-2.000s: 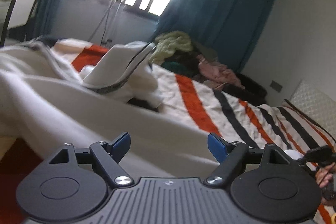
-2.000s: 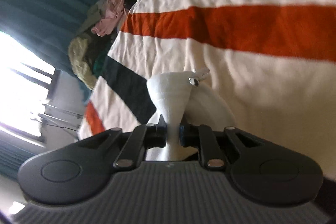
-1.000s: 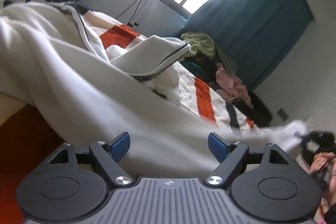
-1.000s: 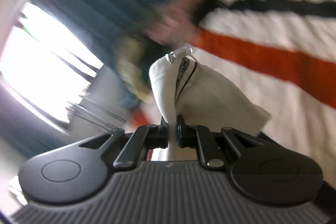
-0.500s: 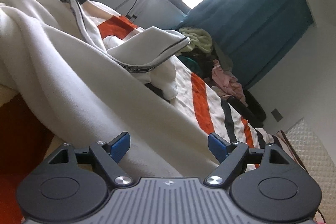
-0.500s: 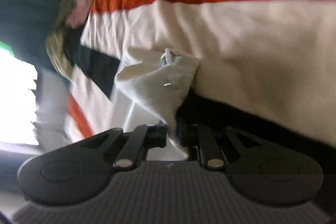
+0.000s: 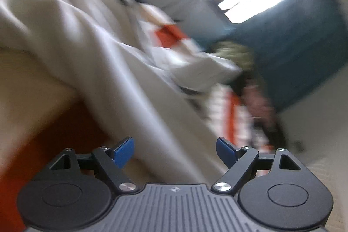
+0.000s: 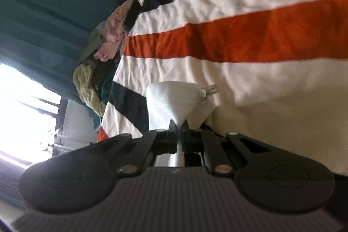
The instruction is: Fold clothes
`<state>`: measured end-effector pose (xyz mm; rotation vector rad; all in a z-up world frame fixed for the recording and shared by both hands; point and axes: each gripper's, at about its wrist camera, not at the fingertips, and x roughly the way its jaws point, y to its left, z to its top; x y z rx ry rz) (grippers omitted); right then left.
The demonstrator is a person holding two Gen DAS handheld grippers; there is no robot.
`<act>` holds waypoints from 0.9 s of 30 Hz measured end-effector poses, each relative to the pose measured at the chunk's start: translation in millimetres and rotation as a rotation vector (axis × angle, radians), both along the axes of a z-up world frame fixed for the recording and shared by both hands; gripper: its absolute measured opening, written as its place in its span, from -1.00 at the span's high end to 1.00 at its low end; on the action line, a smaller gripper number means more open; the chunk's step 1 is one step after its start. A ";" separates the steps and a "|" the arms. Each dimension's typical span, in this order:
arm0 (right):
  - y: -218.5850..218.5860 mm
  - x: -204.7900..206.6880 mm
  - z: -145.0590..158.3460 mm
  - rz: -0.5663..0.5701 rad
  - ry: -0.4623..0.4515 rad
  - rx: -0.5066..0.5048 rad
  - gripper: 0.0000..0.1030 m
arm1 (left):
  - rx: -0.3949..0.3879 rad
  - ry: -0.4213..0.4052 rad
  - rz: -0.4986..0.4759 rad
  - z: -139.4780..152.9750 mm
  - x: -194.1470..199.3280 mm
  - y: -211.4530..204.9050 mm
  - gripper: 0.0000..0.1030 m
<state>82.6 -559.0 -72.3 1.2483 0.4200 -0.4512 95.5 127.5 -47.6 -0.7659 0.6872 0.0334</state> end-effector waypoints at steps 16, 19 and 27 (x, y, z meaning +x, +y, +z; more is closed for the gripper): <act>-2.8 12.6 -18.1 -0.023 0.063 0.056 0.88 | -0.533 -0.042 0.528 -51.2 -50.2 232.1 -0.33; -2.2 12.3 -18.3 -0.034 0.056 0.058 0.88 | -0.467 -0.066 0.566 -41.9 -46.5 236.7 0.29; -1.1 -12.0 -1.1 -0.105 -0.024 0.028 0.89 | -0.345 -0.057 0.461 21.5 -59.8 254.2 0.55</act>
